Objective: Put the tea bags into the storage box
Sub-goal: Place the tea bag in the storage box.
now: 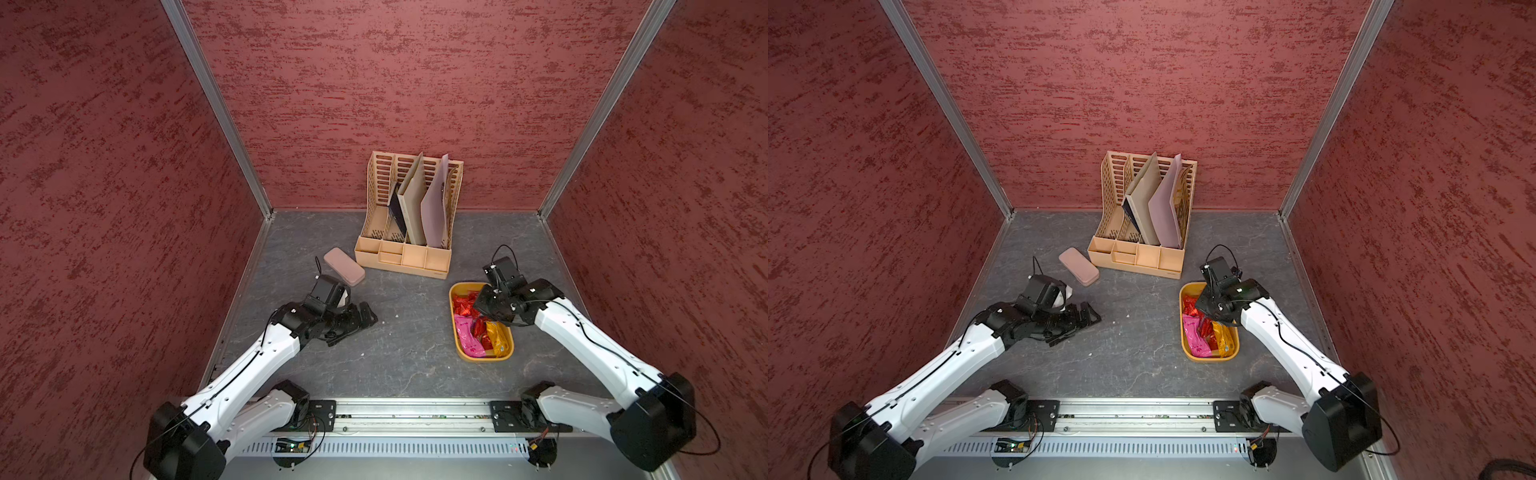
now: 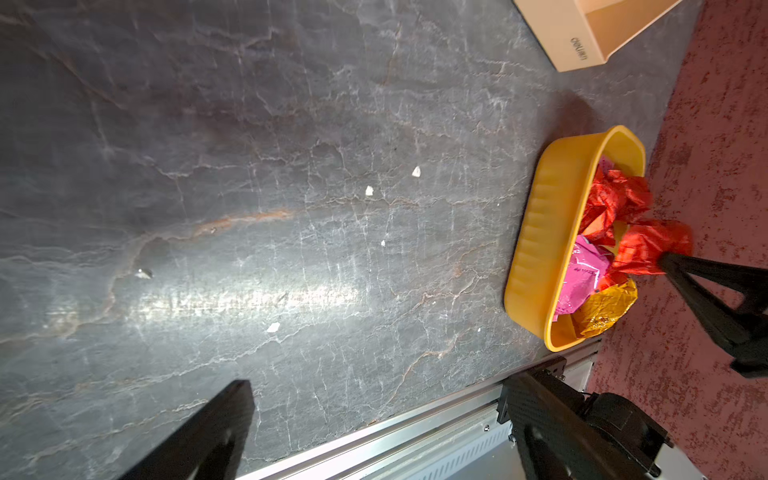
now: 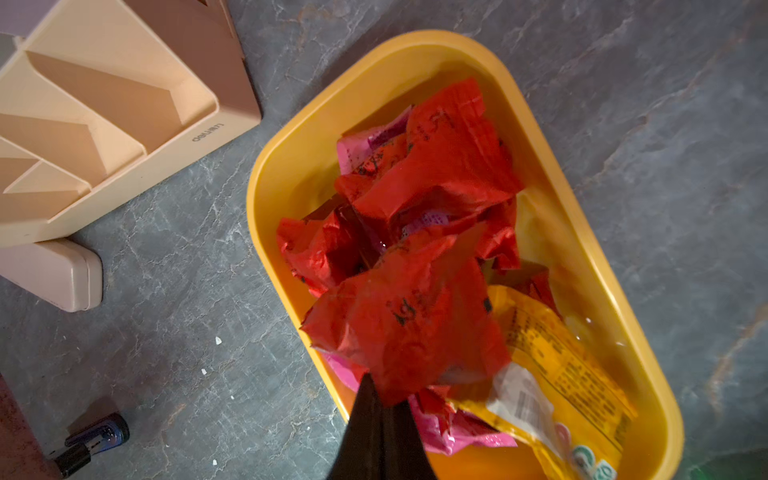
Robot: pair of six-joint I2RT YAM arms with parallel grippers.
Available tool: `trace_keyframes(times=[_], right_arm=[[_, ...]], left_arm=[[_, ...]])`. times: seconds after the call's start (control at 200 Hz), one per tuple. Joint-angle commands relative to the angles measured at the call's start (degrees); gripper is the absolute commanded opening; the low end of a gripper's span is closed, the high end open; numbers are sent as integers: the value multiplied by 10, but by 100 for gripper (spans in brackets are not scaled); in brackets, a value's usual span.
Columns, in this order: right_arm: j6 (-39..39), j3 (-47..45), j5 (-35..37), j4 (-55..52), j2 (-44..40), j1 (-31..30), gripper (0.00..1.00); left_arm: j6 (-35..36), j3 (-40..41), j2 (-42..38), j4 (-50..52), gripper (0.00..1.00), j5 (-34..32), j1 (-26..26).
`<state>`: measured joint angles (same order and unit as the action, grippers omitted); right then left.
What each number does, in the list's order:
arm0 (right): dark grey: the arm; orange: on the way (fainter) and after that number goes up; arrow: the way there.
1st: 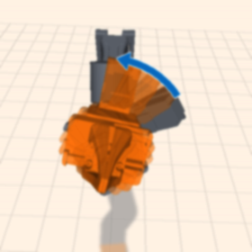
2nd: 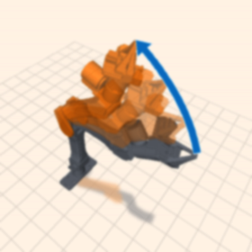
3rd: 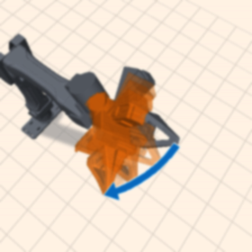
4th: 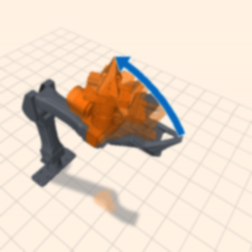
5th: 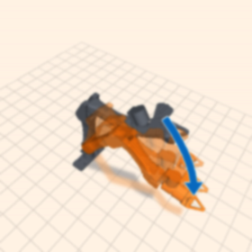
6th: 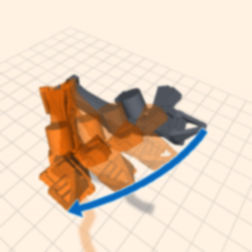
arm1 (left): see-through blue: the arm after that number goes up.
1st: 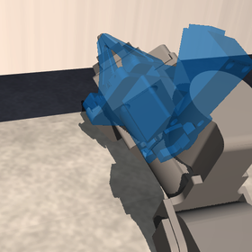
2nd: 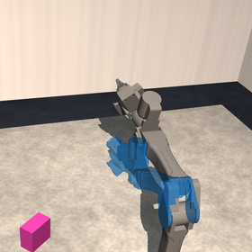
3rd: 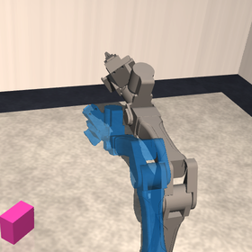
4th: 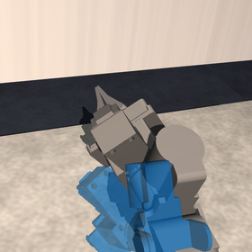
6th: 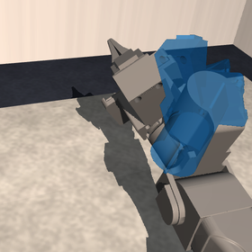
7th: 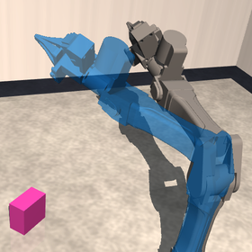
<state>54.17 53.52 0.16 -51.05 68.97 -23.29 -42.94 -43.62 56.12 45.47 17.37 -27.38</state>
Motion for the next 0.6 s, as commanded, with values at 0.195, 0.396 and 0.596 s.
trace_keyframes(times=[0.195, 0.396, 0.596], right_arm=[[-8, 38, -76, 12, 61, 28, 25], [-11, 73, 0, -70, -25, 28, 67], [-104, 104, 154, -59, -27, 45, 81]], left_arm=[[44, 4, -46, 18, 100, -21, 30], [72, 14, -30, -10, 100, -37, 65], [116, -4, 27, -81, 100, -44, 118]])
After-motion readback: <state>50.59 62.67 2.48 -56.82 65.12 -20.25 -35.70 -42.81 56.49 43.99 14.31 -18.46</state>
